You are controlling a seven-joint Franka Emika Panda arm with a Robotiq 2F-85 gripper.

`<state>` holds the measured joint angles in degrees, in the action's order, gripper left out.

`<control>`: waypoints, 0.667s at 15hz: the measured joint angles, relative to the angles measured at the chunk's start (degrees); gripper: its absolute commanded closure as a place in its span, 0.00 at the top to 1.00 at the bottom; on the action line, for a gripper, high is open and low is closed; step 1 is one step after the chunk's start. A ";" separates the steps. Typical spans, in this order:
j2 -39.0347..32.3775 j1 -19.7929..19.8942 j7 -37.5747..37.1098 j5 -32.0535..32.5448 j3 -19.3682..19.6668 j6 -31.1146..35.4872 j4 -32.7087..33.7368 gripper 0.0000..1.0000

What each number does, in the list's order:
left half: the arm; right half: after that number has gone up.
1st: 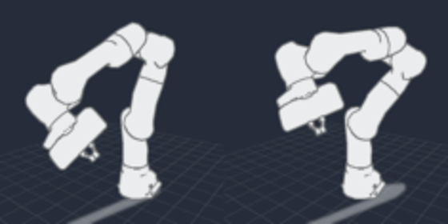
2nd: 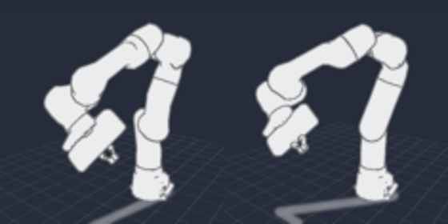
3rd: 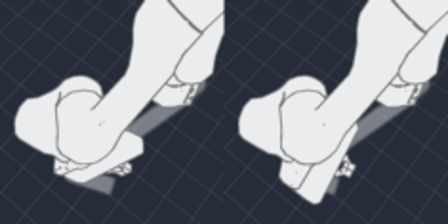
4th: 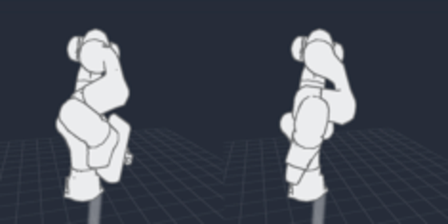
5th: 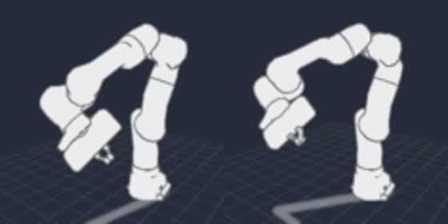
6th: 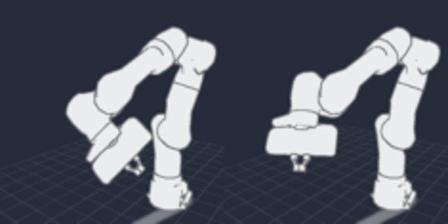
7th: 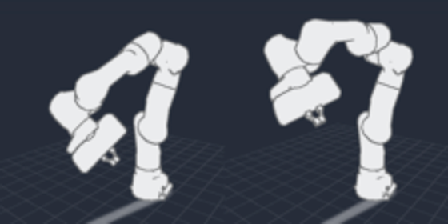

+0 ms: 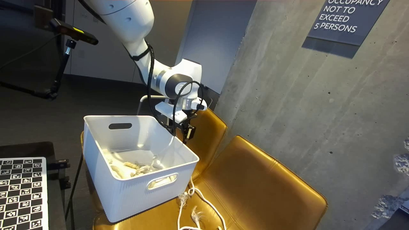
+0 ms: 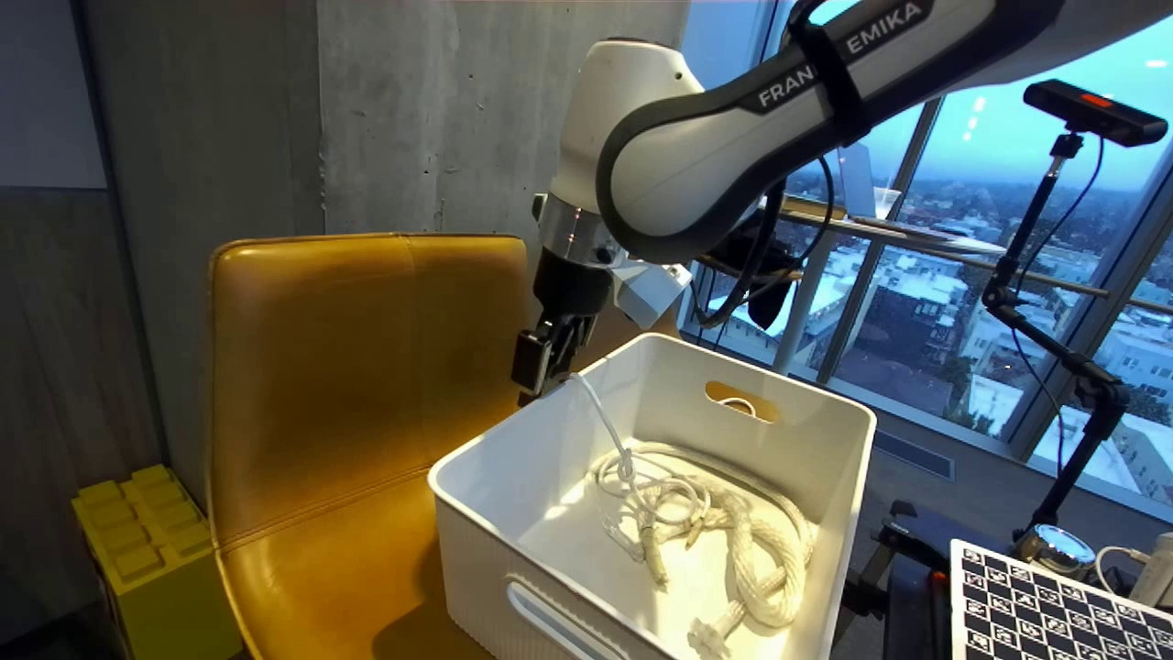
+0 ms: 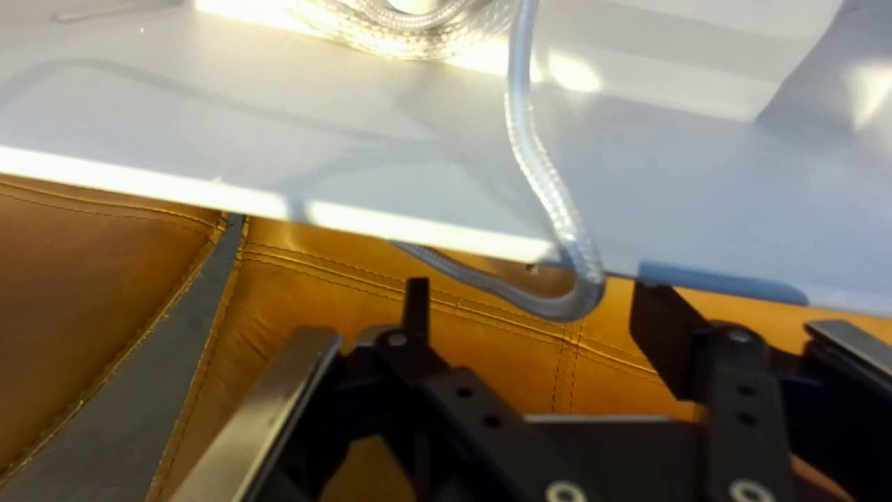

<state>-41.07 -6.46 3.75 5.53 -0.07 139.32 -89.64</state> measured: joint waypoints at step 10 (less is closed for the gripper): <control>0.82 -0.18 -4.90 2.11 1.96 0.00 -0.25 0.01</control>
<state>-40.25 -6.64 -1.15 7.64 1.89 139.32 -89.89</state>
